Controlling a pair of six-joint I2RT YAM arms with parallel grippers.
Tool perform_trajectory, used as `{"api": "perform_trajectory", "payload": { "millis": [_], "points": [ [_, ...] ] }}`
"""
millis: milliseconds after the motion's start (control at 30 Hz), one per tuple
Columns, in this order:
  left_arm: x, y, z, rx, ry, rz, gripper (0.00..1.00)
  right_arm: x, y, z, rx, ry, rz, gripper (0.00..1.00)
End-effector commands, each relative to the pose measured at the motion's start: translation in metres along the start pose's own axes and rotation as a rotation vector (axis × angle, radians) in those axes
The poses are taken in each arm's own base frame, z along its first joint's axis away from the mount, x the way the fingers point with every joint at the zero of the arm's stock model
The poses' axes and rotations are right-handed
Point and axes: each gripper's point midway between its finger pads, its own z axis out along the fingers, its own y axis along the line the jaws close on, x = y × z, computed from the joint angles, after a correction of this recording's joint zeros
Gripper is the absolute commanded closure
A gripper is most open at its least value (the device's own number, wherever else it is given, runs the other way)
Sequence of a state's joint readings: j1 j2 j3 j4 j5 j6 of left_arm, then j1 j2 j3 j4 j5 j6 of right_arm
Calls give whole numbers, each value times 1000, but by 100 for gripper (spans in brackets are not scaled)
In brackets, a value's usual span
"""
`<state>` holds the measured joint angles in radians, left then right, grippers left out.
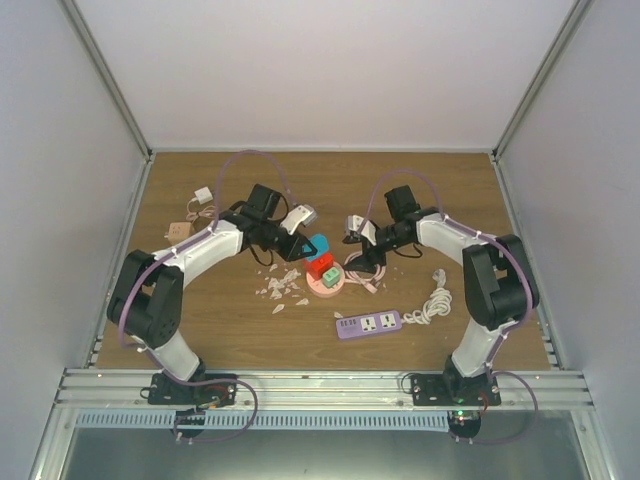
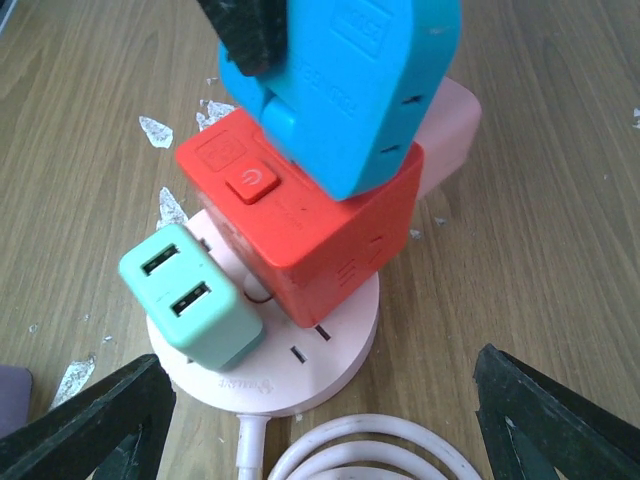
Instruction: Pull the plug off the socket
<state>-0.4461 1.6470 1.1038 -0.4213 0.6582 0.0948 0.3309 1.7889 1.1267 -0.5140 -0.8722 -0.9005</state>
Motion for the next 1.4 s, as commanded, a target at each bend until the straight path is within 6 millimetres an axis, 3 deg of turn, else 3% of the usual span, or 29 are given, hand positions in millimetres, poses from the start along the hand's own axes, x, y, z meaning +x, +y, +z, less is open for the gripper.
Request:
{"api": "perform_trajectory", "payload": {
  "millis": [0, 333, 567, 767, 1067, 1200, 1367],
  "points": [
    [-19, 7, -2, -60, 0, 177, 86, -13, 3, -7, 21, -35, -35, 17],
    [-24, -6, 3, 52, 49, 474, 86, -35, 2, -10, -8, -145, -43, 21],
    [-27, -14, 1, -5, 10, 673, 86, -50, -9, -5, -13, -234, -55, 24],
    [-35, -16, 2, -2, -1, 639, 86, -60, -4, 5, -61, -272, -86, 29],
    [-43, -23, 3, 9, -31, 640, 86, -58, 3, 33, -99, -245, -83, 39],
    [-44, -25, 2, 15, -44, 637, 86, -52, 13, 49, -141, -215, -95, 41],
    [-50, -31, -2, 23, -71, 638, 90, -42, 11, 56, -137, -190, -78, 49]
  ]
}}
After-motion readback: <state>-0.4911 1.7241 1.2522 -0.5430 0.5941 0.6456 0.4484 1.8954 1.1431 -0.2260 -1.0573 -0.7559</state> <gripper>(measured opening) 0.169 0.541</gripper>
